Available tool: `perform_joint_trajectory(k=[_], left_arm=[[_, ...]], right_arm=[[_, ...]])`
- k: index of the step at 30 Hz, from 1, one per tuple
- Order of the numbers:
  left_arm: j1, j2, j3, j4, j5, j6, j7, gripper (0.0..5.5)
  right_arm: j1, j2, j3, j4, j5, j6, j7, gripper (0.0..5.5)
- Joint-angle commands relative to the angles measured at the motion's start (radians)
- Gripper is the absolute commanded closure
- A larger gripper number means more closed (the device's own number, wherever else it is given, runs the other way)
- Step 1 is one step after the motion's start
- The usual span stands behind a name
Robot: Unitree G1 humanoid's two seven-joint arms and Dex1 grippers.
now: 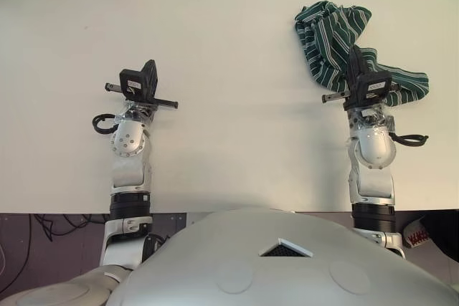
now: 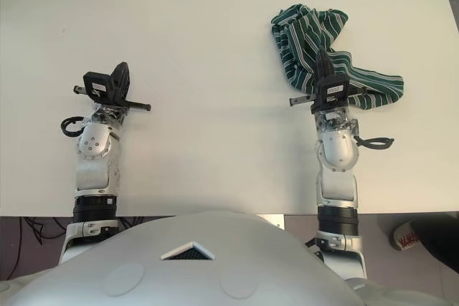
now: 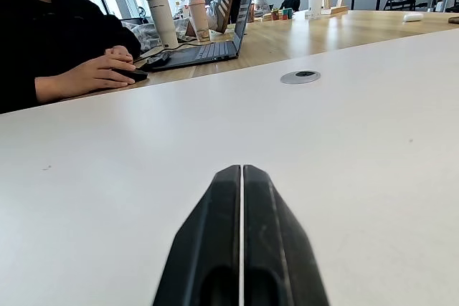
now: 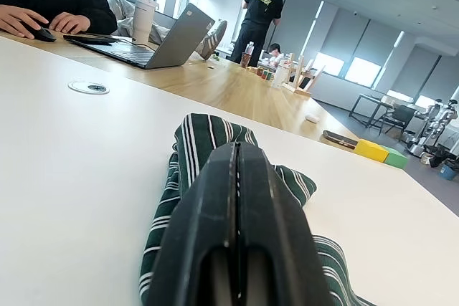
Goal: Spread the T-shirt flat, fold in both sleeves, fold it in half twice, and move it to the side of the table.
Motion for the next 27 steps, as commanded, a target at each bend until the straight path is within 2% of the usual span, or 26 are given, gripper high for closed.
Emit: perform_joint_trajectory(k=[1, 5, 10, 14, 21, 27], left_arm=[[-0.003, 0.001, -0.005, 0.004, 0.005, -0.012, 0.006, 5.50], [-0.009, -0.010, -0.013, 0.013, 0.011, -0.013, 0.019, 5.50], [-0.011, -0.022, -0.026, 0.012, 0.010, -0.012, 0.031, 5.50], [-0.019, -0.029, -0.037, 0.018, 0.014, -0.010, 0.034, 5.50], [-0.022, -0.031, -0.036, 0.023, 0.015, -0.011, 0.036, 5.50], [-0.023, -0.031, -0.034, 0.027, 0.016, -0.012, 0.039, 5.50]], right_arm=[[-0.023, -0.010, -0.016, 0.031, 0.066, 0.038, 0.028, 5.21], [-0.052, -0.013, -0.069, 0.053, 0.215, 0.134, 0.087, 4.56], [-0.078, -0.040, -0.108, 0.082, 0.230, 0.152, 0.090, 3.84], [-0.094, -0.056, -0.141, 0.100, 0.246, 0.154, 0.098, 3.84], [-0.086, -0.061, -0.092, 0.125, 0.241, 0.178, 0.172, 3.84], [-0.112, -0.076, -0.079, 0.199, 0.198, 0.226, 0.157, 3.84]])
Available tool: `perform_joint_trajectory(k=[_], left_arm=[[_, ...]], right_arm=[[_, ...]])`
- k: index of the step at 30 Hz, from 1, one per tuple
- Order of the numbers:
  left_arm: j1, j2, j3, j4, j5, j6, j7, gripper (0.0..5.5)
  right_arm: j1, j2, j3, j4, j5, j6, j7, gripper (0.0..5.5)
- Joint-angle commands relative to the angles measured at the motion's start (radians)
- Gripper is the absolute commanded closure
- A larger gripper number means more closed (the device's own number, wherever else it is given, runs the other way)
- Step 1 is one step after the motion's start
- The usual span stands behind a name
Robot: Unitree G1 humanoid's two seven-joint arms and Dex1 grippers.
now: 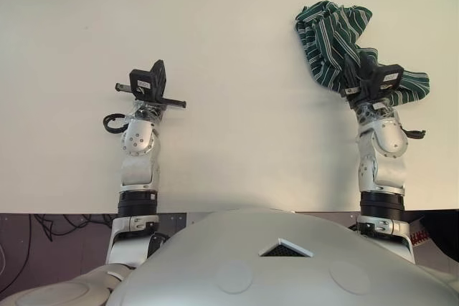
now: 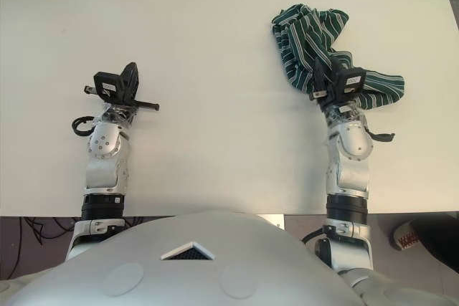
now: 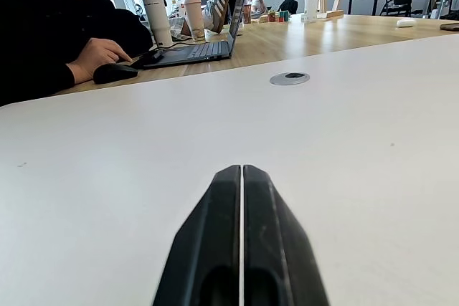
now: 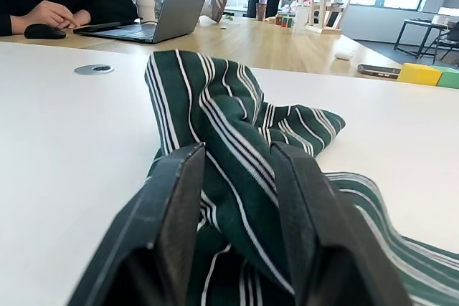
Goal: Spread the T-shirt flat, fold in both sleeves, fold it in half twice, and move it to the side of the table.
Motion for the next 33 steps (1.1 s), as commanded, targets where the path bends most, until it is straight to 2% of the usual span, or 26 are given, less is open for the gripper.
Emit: perform_joint_trajectory(k=[1, 2, 8, 14, 19, 28, 33], left_arm=[[-0.009, 0.006, 0.002, 0.007, 0.007, -0.003, 0.009, 5.50], [-0.009, 0.006, 0.002, 0.007, 0.007, -0.003, 0.010, 5.50], [-0.009, 0.012, 0.006, 0.012, 0.009, -0.007, 0.012, 5.50], [-0.009, 0.015, 0.004, 0.015, 0.012, -0.008, 0.014, 5.50], [-0.009, 0.013, 0.006, 0.017, 0.012, -0.012, 0.019, 5.50], [-0.003, 0.002, 0.010, 0.020, 0.008, -0.022, 0.030, 5.50], [-0.011, 0.001, 0.008, 0.027, 0.009, -0.021, 0.029, 5.50]], right_arm=[[-0.039, -0.034, -0.006, 0.073, -0.021, 0.067, -0.022, 3.84], [-0.047, -0.035, -0.013, 0.091, -0.021, 0.082, -0.029, 3.84], [-0.052, -0.035, 0.011, 0.095, -0.027, 0.074, -0.027, 4.71], [-0.038, -0.024, 0.003, 0.032, -0.013, -0.016, -0.031, 5.47], [0.006, -0.027, 0.048, -0.078, -0.008, -0.088, 0.011, 5.47], [0.218, -0.222, 0.185, -0.404, -0.063, -0.171, 0.247, 5.47], [0.338, -0.319, 0.312, -0.472, -0.116, -0.160, 0.364, 5.47]])
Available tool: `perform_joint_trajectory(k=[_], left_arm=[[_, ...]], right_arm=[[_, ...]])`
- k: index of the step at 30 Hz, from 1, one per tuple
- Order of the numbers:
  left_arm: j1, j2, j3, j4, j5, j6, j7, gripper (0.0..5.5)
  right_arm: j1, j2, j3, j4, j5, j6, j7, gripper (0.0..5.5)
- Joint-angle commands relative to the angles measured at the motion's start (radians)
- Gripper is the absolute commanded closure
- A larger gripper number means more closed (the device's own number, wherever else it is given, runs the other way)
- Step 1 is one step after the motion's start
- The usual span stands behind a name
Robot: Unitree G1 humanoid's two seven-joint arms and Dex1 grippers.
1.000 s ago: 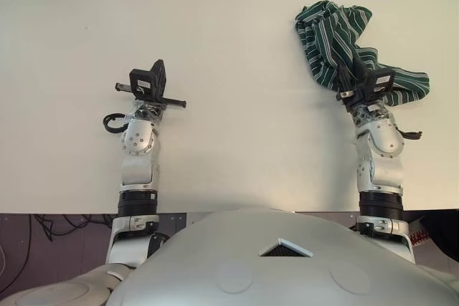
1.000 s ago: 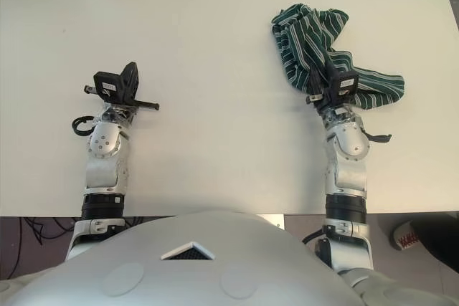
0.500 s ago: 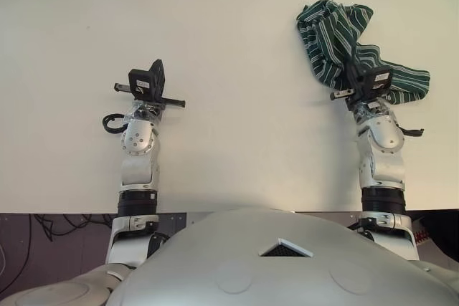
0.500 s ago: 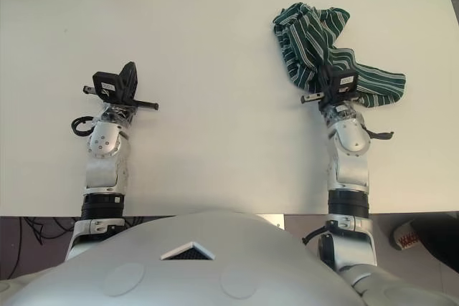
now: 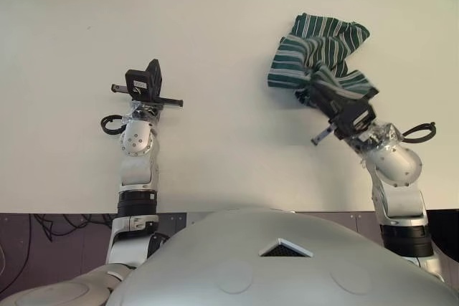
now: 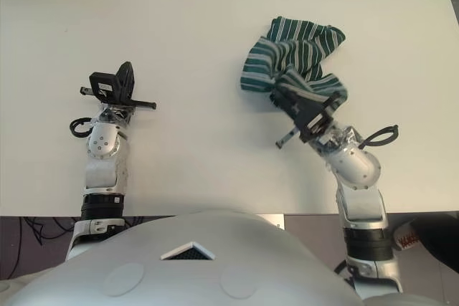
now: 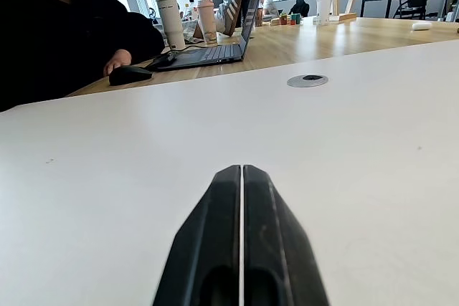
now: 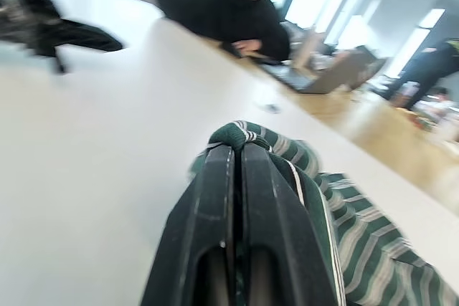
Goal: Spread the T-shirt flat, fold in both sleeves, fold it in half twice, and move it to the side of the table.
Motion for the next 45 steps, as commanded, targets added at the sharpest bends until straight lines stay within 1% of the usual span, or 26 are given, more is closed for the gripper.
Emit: perform_joint_trajectory(k=[1, 5, 10, 11, 12, 13, 18, 19, 22, 26, 27, 30, 32, 35, 39, 42, 45], left_arm=[[-0.014, 0.004, -0.004, 0.017, 0.007, -0.001, 0.003, 5.50], [-0.026, 0.002, -0.007, 0.032, 0.008, -0.004, 0.003, 5.50], [-0.044, 0.003, -0.011, 0.057, 0.012, -0.009, 0.004, 5.50], [-0.049, 0.004, -0.012, 0.064, 0.013, -0.010, 0.004, 5.50], [-0.055, 0.005, -0.013, 0.070, 0.014, -0.011, 0.003, 5.50], [-0.060, 0.005, -0.014, 0.078, 0.015, -0.013, 0.003, 5.50], [-0.081, 0.018, -0.042, 0.127, 0.040, -0.029, -0.010, 5.50], [-0.083, 0.021, -0.051, 0.133, 0.049, -0.039, -0.015, 5.50], [-0.088, 0.023, -0.057, 0.143, 0.055, -0.058, -0.019, 5.50], [-0.081, 0.020, -0.054, 0.139, 0.048, -0.065, -0.013, 5.50], [-0.078, 0.019, -0.055, 0.135, 0.047, -0.064, -0.012, 5.50], [-0.068, 0.013, -0.061, 0.115, 0.047, -0.058, -0.009, 5.50], [-0.060, 0.007, -0.067, 0.101, 0.049, -0.054, -0.007, 5.50], [-0.051, 0.002, -0.073, 0.084, 0.051, -0.046, -0.005, 5.50], [-0.039, 0.001, -0.073, 0.066, 0.048, -0.039, 0.000, 5.50], [-0.028, 0.000, -0.071, 0.052, 0.049, -0.038, 0.005, 5.50], [-0.033, 0.001, -0.069, 0.053, 0.048, -0.040, 0.008, 5.50]], right_arm=[[0.067, -0.075, 0.092, -0.036, -0.055, 0.026, 0.083, 5.47], [0.119, -0.152, 0.185, -0.005, -0.135, 0.063, 0.153, 5.47], [0.125, -0.172, 0.274, 0.016, -0.169, 0.116, 0.195, 5.47], [0.123, -0.176, 0.290, 0.025, -0.169, 0.125, 0.201, 5.21], [0.120, -0.179, 0.304, 0.033, -0.167, 0.131, 0.206, 5.13], [0.116, -0.181, 0.313, 0.039, -0.164, 0.133, 0.210, 4.88], [0.090, -0.166, 0.331, 0.054, -0.096, 0.128, 0.218, 4.30], [0.089, -0.162, 0.330, 0.043, -0.065, 0.124, 0.221, 4.11], [0.116, -0.173, 0.283, -0.061, 0.115, 0.116, 0.253, 4.06], [0.121, -0.168, 0.094, -0.195, 0.452, 0.160, 0.244, 4.06], [0.115, -0.168, 0.050, -0.210, 0.508, 0.178, 0.233, 4.06], [0.079, -0.170, -0.058, -0.175, 0.511, 0.222, 0.173, 4.06], [0.012, -0.146, -0.125, -0.088, 0.538, 0.312, 0.085, 4.06], [-0.080, -0.118, -0.189, 0.075, 0.548, 0.478, -0.047, 4.06], [-0.052, -0.140, -0.241, 0.158, 0.529, 0.557, -0.058, 4.06], [-0.049, -0.152, -0.306, 0.212, 0.545, 0.594, -0.046, 4.06], [-0.036, -0.153, -0.296, 0.222, 0.565, 0.644, 0.014, 4.06]])
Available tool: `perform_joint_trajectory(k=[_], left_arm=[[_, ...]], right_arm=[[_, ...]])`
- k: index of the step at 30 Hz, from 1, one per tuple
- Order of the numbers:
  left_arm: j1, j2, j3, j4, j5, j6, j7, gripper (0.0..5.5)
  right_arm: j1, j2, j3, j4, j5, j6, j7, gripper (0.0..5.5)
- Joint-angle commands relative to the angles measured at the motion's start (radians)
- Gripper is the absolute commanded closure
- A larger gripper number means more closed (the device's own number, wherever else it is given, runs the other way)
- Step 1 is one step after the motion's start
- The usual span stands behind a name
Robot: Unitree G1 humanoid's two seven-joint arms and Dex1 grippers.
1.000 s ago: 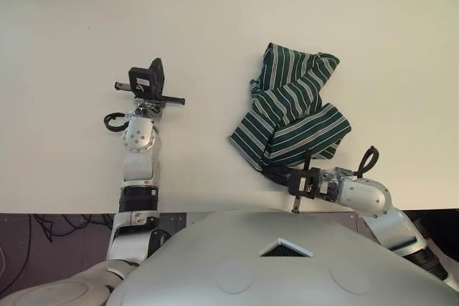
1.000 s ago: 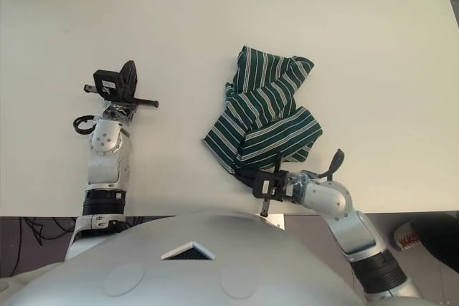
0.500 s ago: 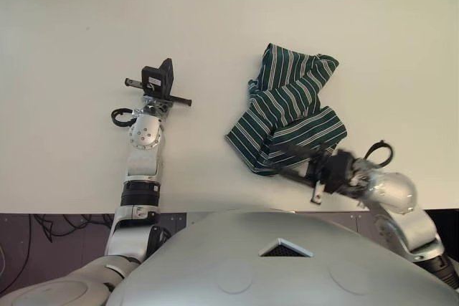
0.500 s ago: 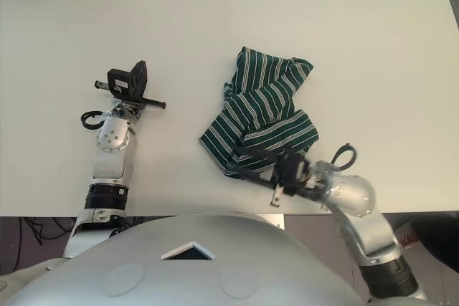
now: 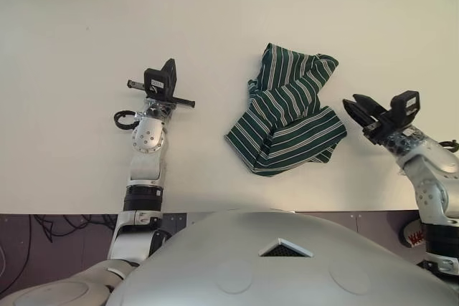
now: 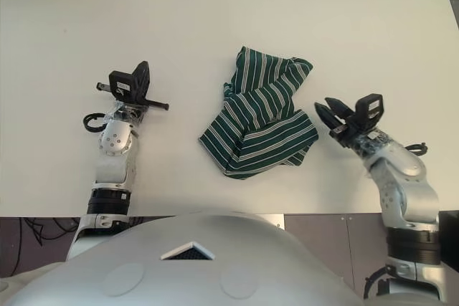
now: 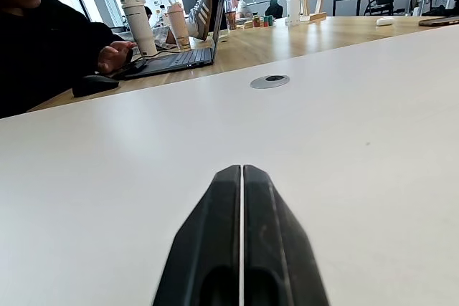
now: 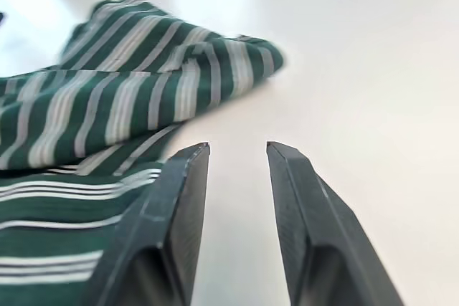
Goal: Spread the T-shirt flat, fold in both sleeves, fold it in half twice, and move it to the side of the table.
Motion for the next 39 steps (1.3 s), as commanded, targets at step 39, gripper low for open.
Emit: perform_joint_trajectory(k=[39], left_arm=[[0.009, 0.025, -0.029, -0.027, 0.143, -0.077, 0.074, 5.50]], right_arm=[[-0.025, 0.060, -0.015, 0.022, 0.142, 0.334, 0.227, 4.06]])
